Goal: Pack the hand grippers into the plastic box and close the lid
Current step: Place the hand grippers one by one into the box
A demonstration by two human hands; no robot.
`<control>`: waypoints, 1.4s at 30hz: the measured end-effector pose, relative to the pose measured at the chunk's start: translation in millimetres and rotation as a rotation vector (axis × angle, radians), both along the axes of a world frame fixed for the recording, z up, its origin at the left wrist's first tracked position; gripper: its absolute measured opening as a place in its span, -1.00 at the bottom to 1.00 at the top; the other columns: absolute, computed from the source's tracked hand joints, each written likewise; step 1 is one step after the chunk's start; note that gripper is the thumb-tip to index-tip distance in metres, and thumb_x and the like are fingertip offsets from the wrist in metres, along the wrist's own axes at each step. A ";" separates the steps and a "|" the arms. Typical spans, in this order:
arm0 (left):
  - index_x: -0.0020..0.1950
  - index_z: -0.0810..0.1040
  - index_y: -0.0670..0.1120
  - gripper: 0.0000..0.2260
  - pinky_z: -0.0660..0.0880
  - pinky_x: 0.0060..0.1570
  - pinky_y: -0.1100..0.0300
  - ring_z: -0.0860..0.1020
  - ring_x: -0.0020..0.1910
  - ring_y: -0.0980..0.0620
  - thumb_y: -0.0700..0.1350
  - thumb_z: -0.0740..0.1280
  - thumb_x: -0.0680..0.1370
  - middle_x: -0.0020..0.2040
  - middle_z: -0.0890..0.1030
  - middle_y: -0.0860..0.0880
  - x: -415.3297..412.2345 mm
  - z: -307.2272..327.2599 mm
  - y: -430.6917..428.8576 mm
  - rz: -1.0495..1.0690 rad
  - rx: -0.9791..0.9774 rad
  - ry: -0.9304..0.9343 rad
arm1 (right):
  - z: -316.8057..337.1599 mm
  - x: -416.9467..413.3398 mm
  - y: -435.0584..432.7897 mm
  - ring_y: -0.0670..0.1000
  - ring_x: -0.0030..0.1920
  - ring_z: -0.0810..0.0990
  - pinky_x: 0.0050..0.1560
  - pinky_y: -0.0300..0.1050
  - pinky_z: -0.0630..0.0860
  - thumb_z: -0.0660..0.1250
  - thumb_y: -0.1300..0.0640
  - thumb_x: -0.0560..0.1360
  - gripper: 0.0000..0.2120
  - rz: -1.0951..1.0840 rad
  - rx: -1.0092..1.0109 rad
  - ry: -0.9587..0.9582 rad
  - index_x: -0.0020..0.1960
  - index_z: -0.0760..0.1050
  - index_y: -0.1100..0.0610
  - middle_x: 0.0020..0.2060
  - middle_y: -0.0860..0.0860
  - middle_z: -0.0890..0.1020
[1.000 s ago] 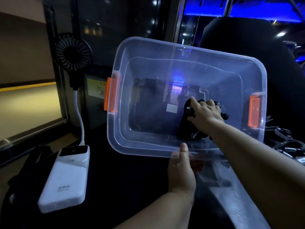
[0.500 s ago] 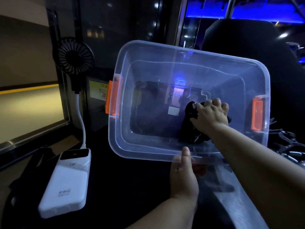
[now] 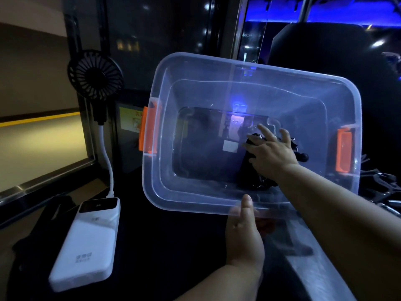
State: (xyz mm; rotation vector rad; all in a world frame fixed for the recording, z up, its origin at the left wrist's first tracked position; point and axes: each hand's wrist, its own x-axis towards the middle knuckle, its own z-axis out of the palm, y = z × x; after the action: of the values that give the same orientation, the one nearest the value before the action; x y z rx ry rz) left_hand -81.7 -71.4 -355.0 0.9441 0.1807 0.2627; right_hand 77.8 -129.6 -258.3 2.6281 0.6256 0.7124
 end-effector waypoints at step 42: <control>-0.14 0.48 -0.16 -0.70 0.55 -0.21 0.15 0.64 -0.31 -0.02 0.07 0.22 0.59 -0.28 0.68 -0.13 -9.1 19.0 3.5 -0.159 0.038 0.014 | -59.0 -127.8 -167.3 0.14 0.09 0.49 0.16 -0.11 0.36 0.22 0.09 0.43 -0.70 -0.009 1.106 -0.208 0.09 0.58 0.15 0.02 0.13 0.58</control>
State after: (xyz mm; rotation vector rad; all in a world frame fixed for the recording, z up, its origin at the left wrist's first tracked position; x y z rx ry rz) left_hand -90.8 -67.9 -336.0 0.9923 0.1129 0.1133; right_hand -50.0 -296.8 -317.4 3.3937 0.1345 1.6712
